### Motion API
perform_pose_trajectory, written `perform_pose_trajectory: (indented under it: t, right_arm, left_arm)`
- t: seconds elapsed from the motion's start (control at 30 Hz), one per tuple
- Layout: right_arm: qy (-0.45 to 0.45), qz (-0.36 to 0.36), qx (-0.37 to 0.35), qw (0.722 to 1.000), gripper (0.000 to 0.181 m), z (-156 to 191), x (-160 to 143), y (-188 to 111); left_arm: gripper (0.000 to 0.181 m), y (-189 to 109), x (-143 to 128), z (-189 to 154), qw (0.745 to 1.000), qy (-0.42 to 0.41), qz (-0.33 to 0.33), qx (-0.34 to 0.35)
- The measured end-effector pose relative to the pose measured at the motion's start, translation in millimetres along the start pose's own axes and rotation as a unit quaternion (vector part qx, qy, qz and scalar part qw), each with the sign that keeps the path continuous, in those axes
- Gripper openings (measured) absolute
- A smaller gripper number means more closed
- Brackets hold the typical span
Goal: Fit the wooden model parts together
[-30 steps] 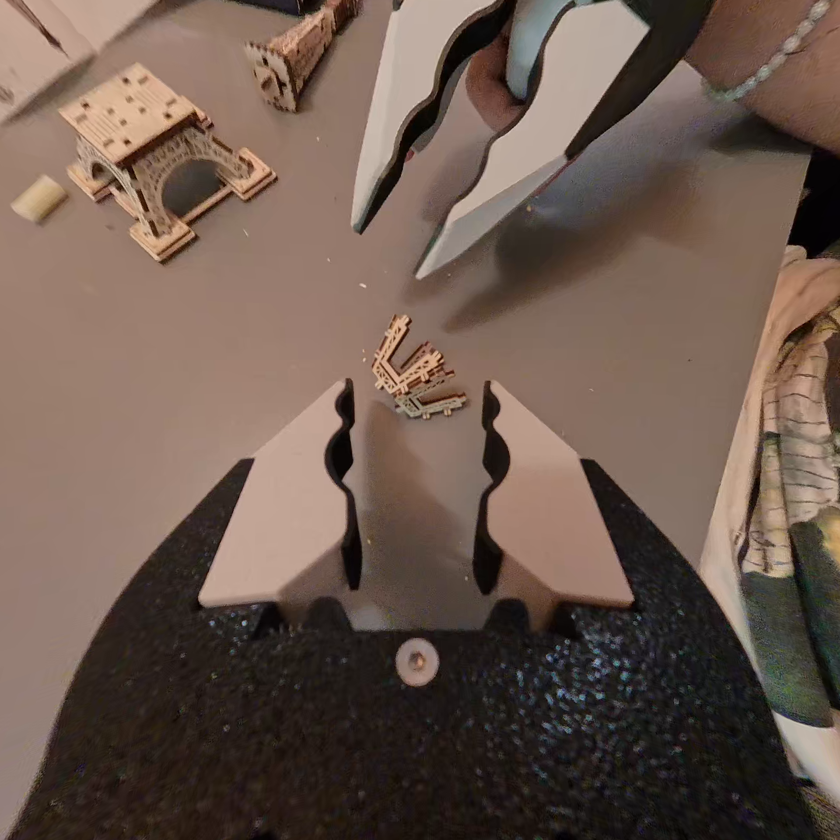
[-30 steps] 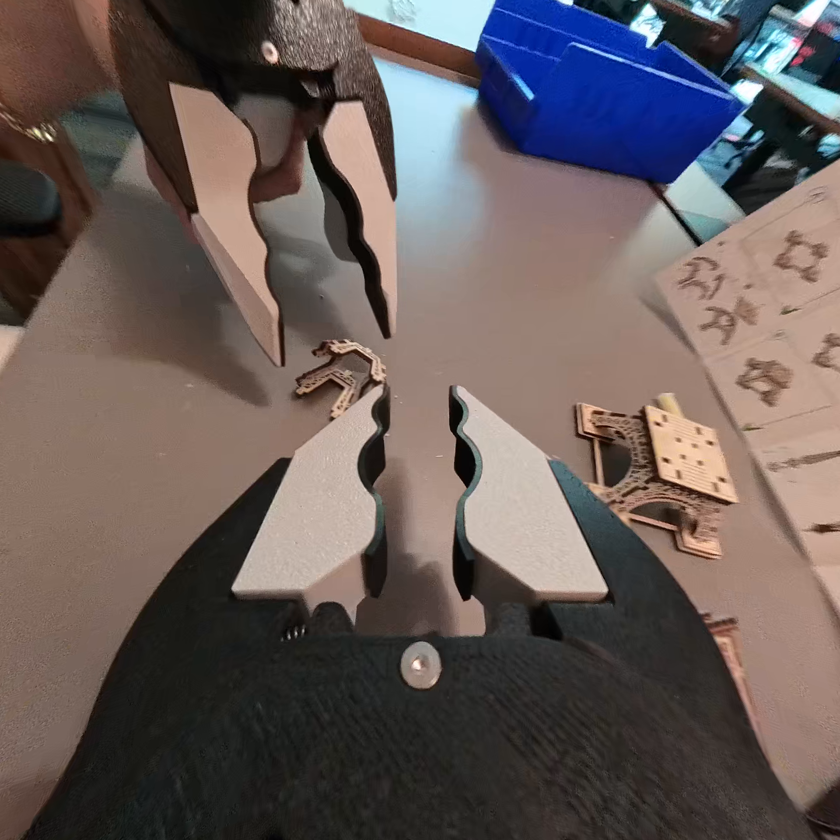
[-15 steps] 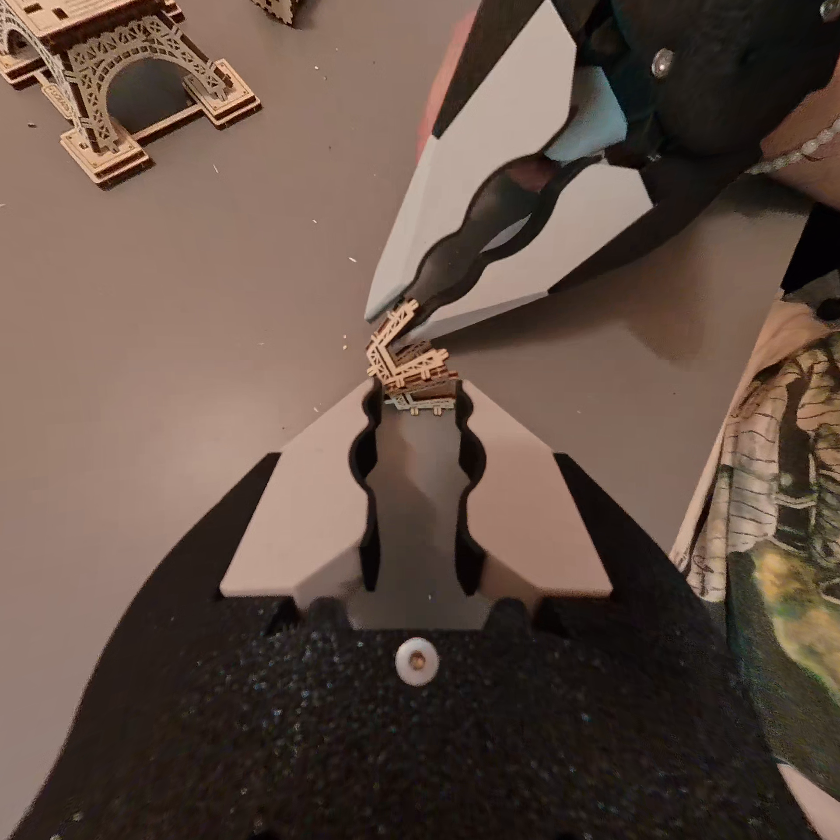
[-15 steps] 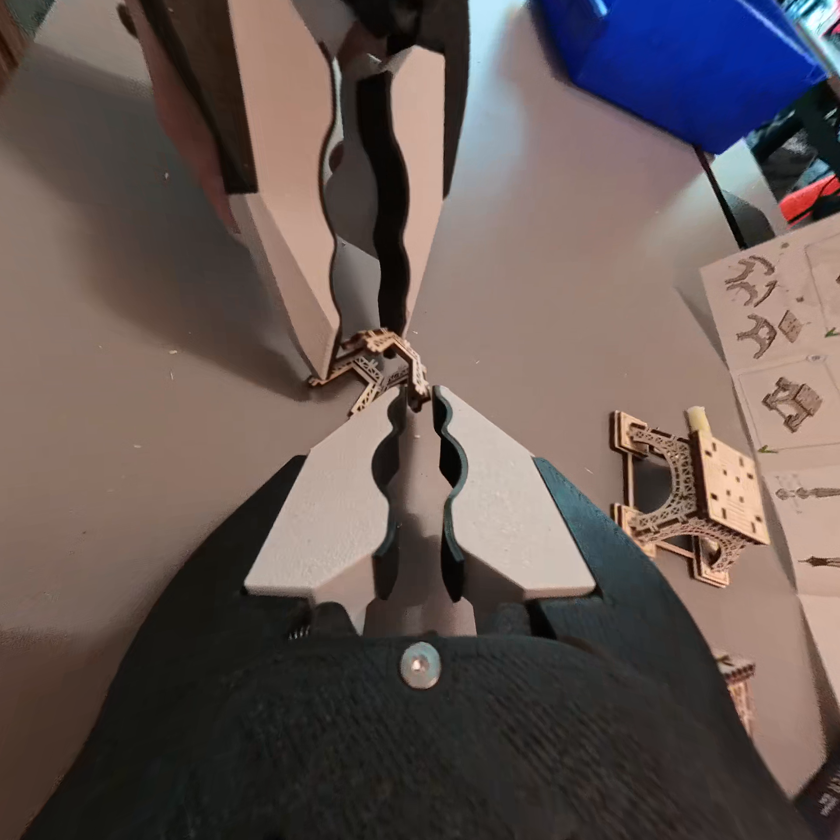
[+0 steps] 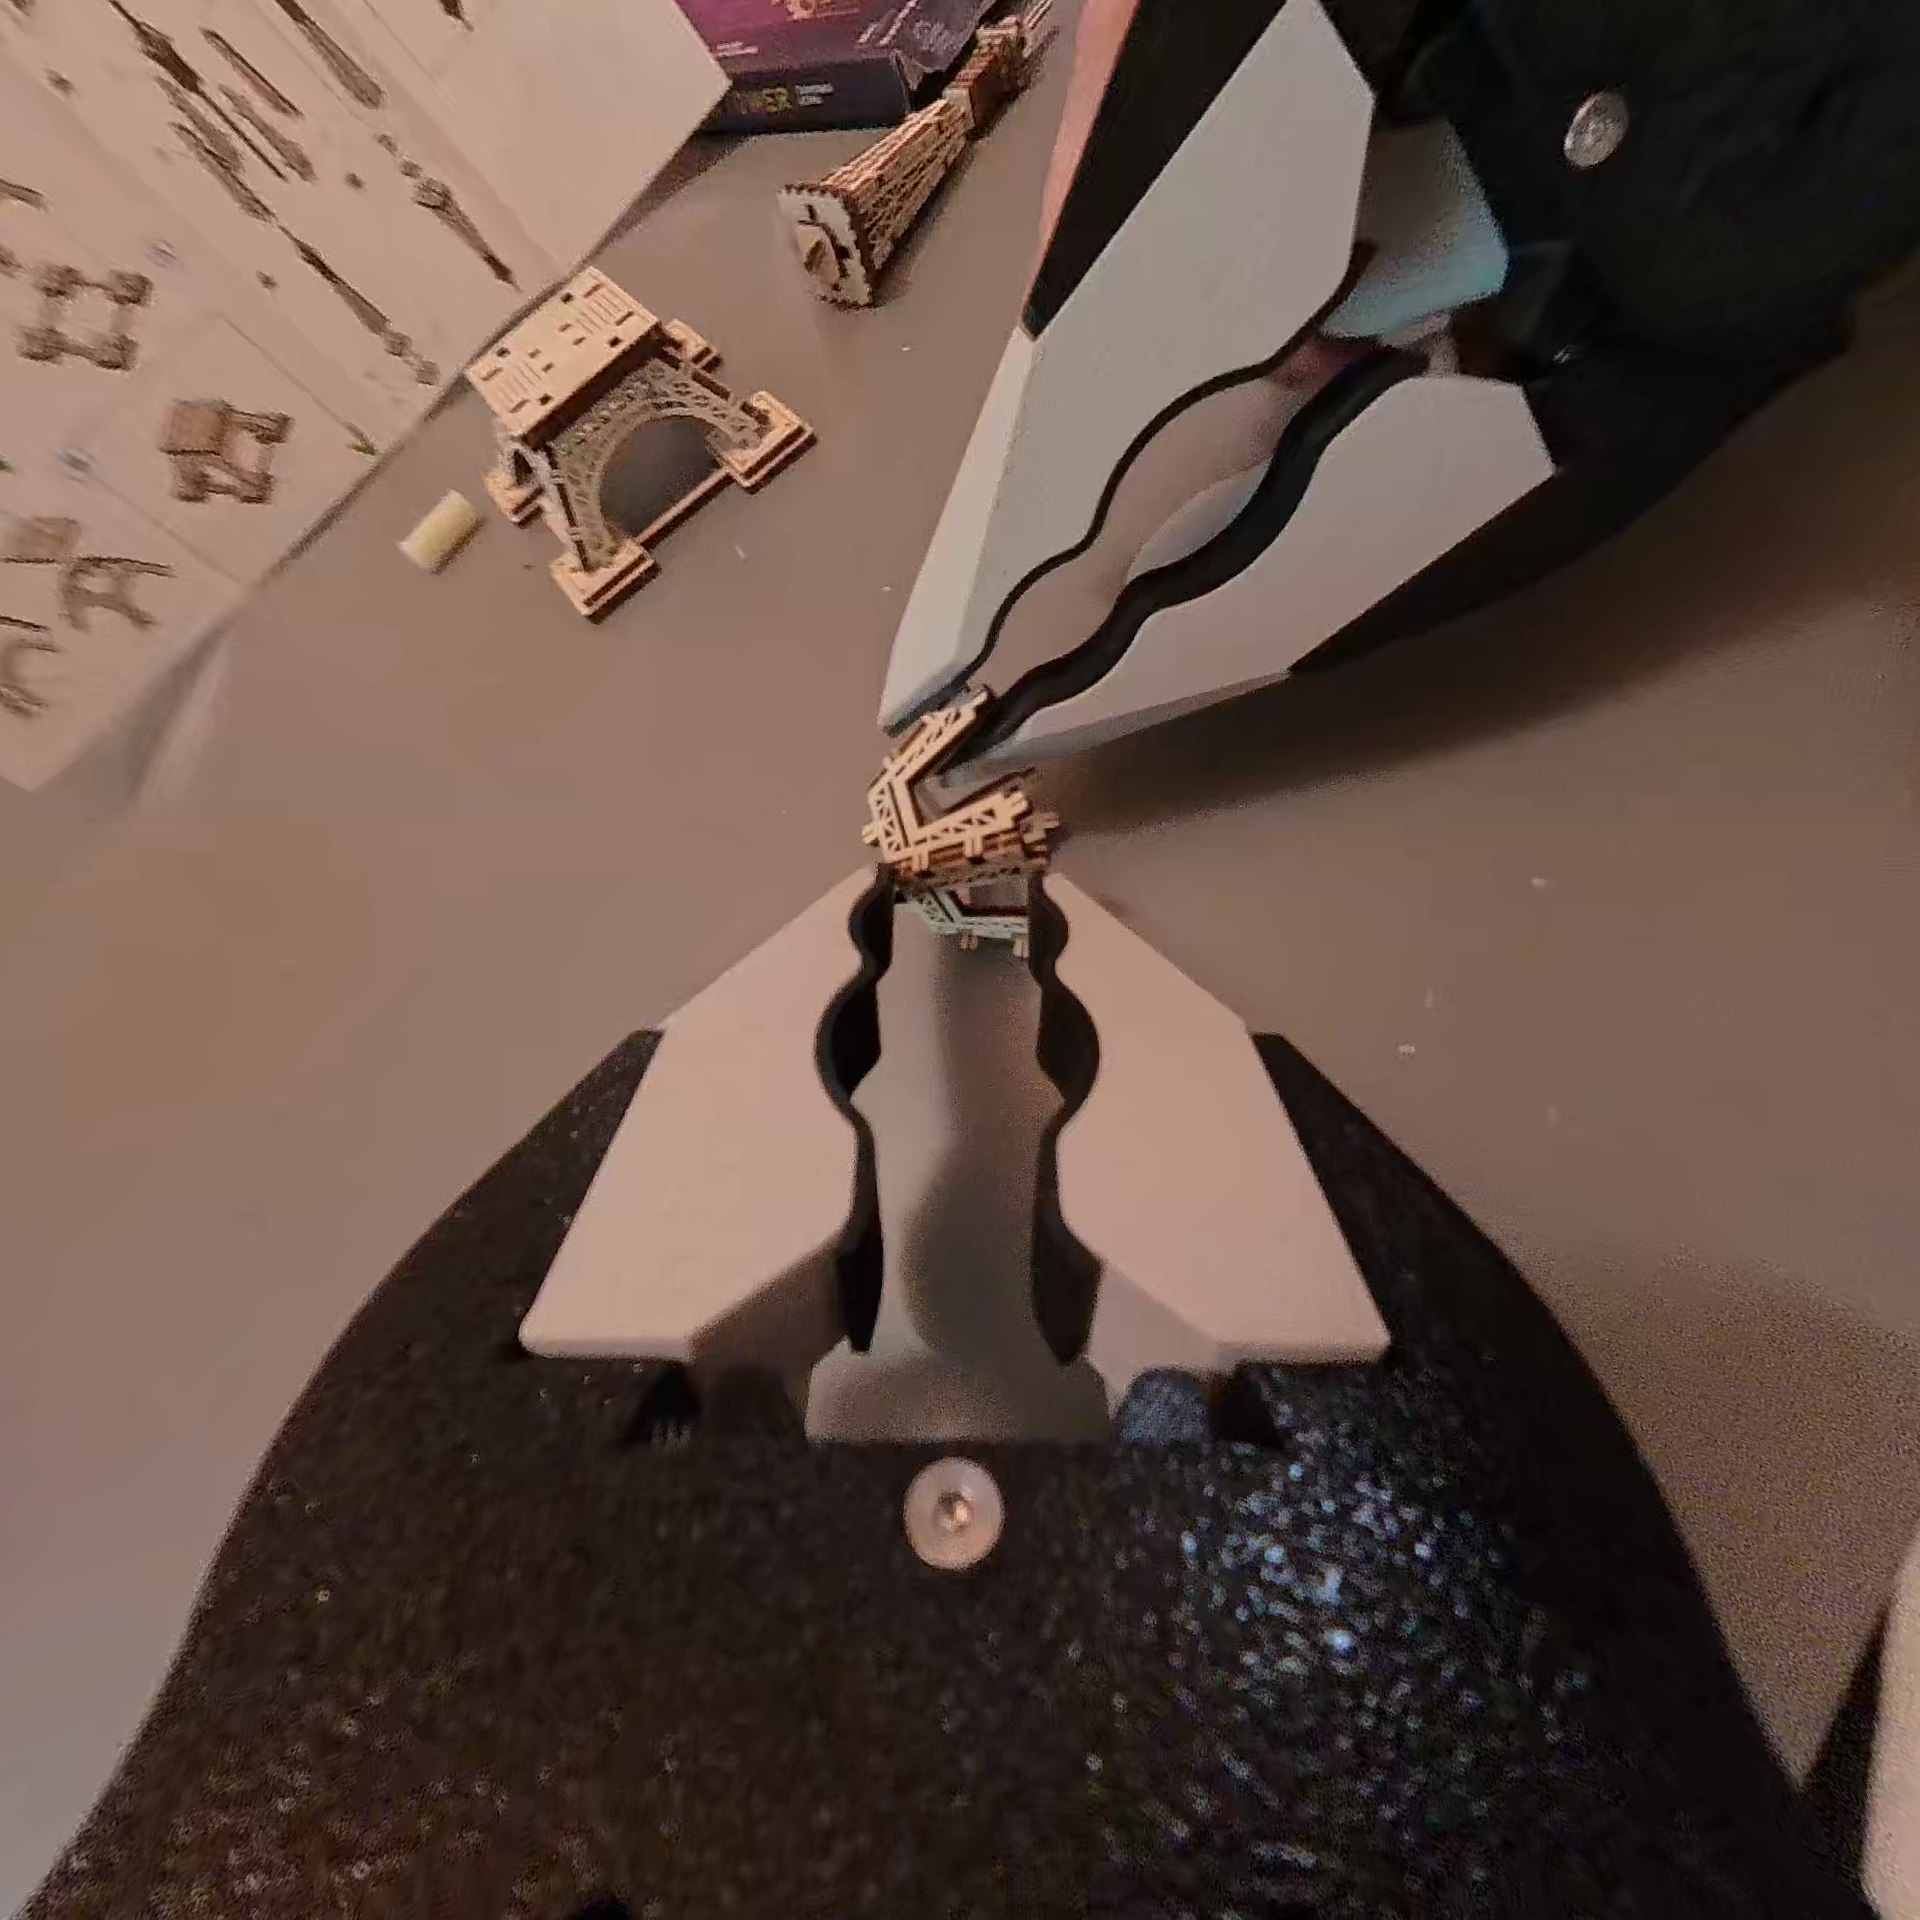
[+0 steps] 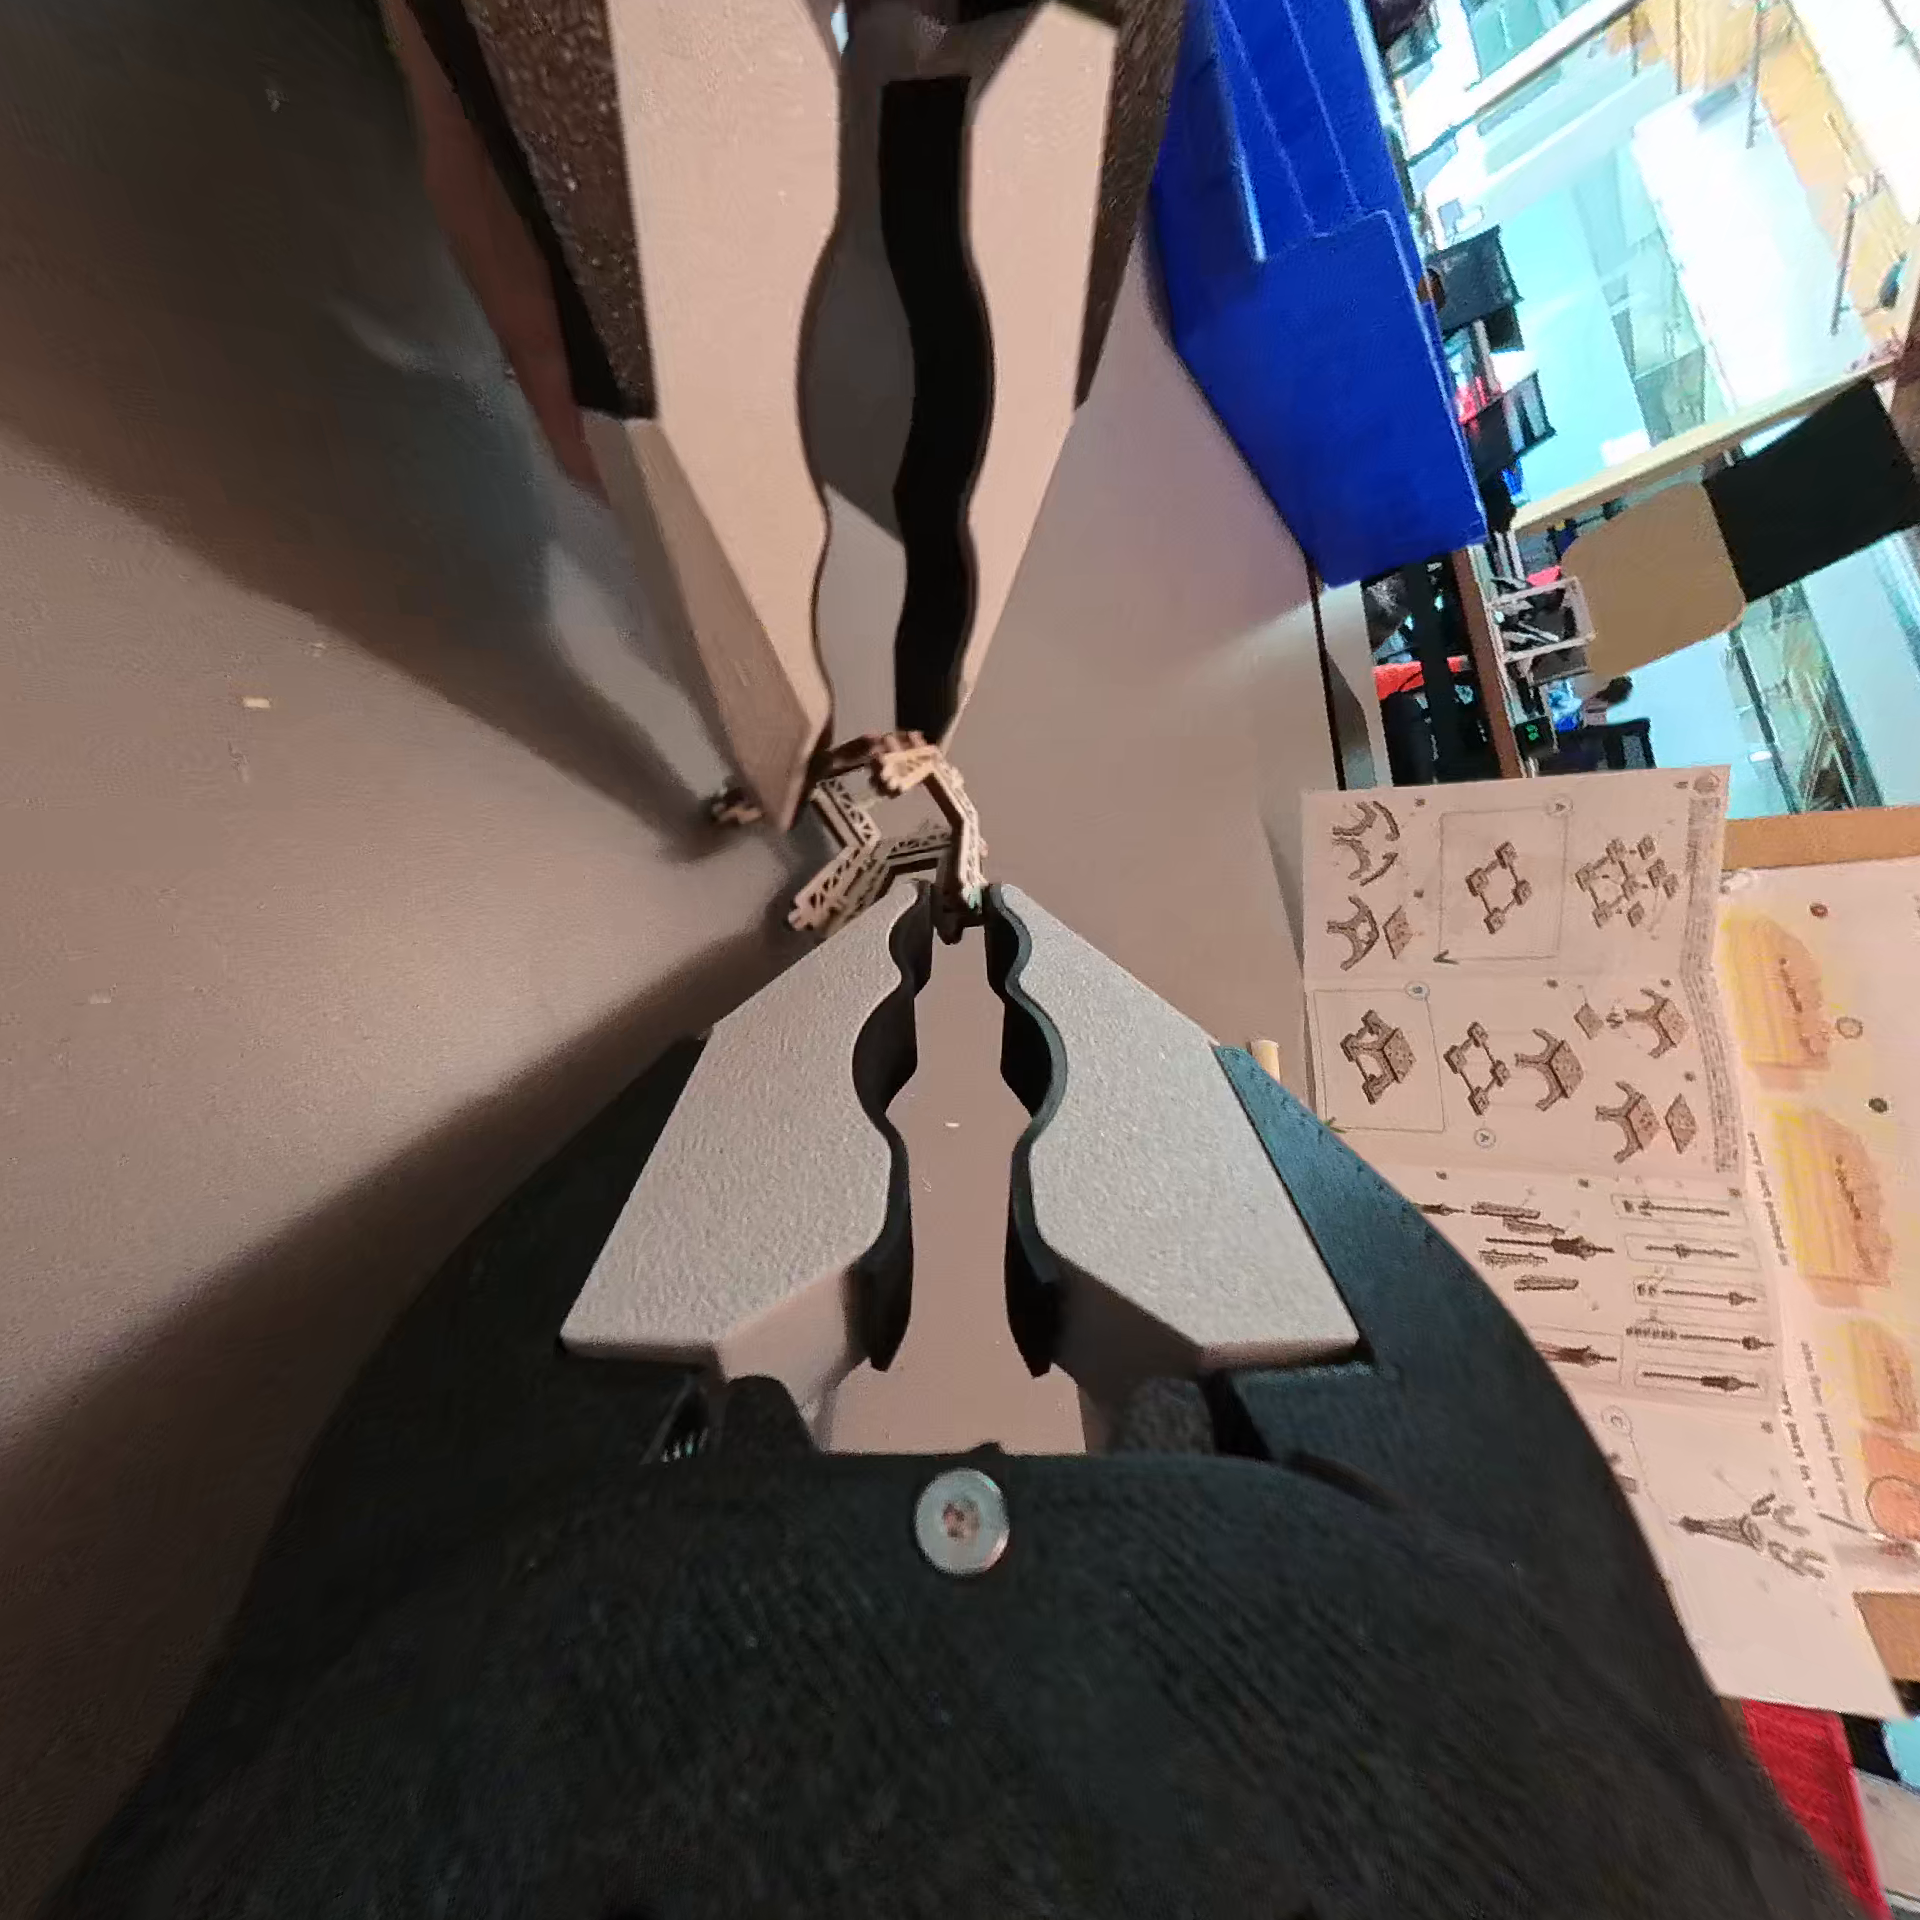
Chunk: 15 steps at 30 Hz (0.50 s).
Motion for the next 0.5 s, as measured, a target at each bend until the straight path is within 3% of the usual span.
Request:
perform_pose_trajectory:
  t: [0.3, 0.5]
  right_arm:
    - [-0.036, 0.019, -0.003, 0.999, 0.007, 6.3, 6.1, 5.4]
    - [0.044, -0.002, 0.014, 0.999, 0.008, 4.1, 3.2, 6.7]
  left_arm:
    - [0.022, -4.3, -4.9, 2.9, 1.000, -0.017, 0.013, -0.008]
    - [0.028, -4.3, -4.9, 6.7, 0.999, -0.041, 0.017, -0.010]
Point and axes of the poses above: each gripper's, where its closed fingertips meet, y out along the fingers, x out of its top, z = x × y across the jaws, the point moved 7 cm from there along -y, back along the fingers, and after that the axes turned 14 degrees about -y, right-handed, at the moved point
